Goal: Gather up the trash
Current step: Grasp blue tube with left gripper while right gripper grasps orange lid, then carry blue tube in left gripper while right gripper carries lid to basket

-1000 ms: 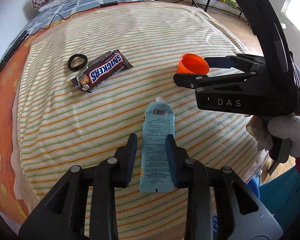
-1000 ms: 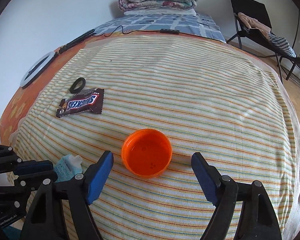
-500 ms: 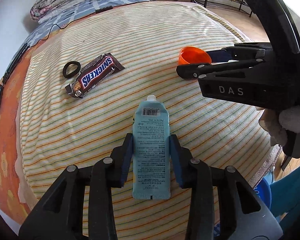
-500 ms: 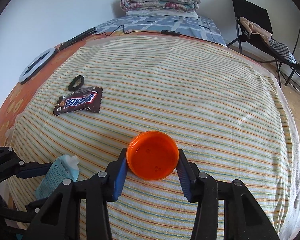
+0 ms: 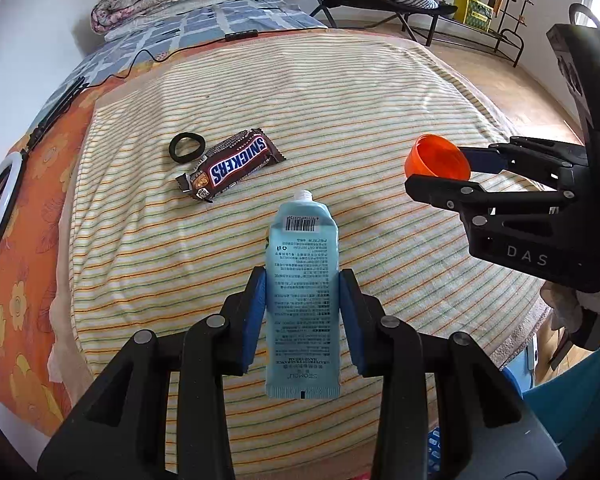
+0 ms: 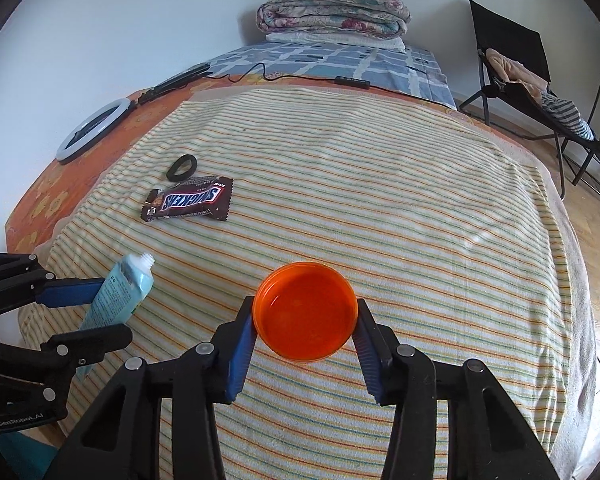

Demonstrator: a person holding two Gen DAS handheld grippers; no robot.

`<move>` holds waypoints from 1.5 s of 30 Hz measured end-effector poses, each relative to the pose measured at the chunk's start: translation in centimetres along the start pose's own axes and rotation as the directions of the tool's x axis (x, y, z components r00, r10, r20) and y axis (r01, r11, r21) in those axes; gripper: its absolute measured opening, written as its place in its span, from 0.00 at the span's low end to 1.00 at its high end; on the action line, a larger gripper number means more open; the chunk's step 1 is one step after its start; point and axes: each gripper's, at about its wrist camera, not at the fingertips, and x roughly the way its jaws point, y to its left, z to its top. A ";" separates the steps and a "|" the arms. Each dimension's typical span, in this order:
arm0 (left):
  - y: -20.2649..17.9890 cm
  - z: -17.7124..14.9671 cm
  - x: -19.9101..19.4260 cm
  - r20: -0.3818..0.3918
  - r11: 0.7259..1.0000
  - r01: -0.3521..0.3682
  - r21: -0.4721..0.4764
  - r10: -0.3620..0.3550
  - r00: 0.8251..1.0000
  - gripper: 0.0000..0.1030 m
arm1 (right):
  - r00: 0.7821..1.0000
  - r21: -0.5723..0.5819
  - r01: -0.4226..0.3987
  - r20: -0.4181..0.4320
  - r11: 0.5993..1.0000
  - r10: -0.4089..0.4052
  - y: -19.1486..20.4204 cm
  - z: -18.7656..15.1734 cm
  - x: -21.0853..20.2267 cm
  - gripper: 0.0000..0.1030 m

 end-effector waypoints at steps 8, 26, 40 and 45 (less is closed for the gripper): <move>-0.5 -1.1 -2.5 0.022 0.998 0.046 -0.038 -0.045 0.999 0.35 | 0.999 -0.046 -0.009 0.035 0.999 0.010 1.0 -1.3 -3.5 0.46; -2.5 -6.4 -8.2 0.077 0.994 0.069 -0.088 -0.062 0.995 0.35 | 0.995 -0.070 -0.072 0.065 0.995 0.077 4.1 -7.5 -10.5 0.46; -4.9 -12.4 -9.5 0.055 0.995 0.074 -0.073 -0.070 0.996 0.35 | 0.993 -0.026 -0.117 0.023 0.993 0.118 5.3 -13.4 -13.0 0.46; -5.4 -14.5 -8.3 0.013 0.994 0.077 -0.076 -0.076 0.997 0.35 | 0.993 -0.006 -0.120 0.002 0.993 0.120 5.5 -15.2 -13.0 0.46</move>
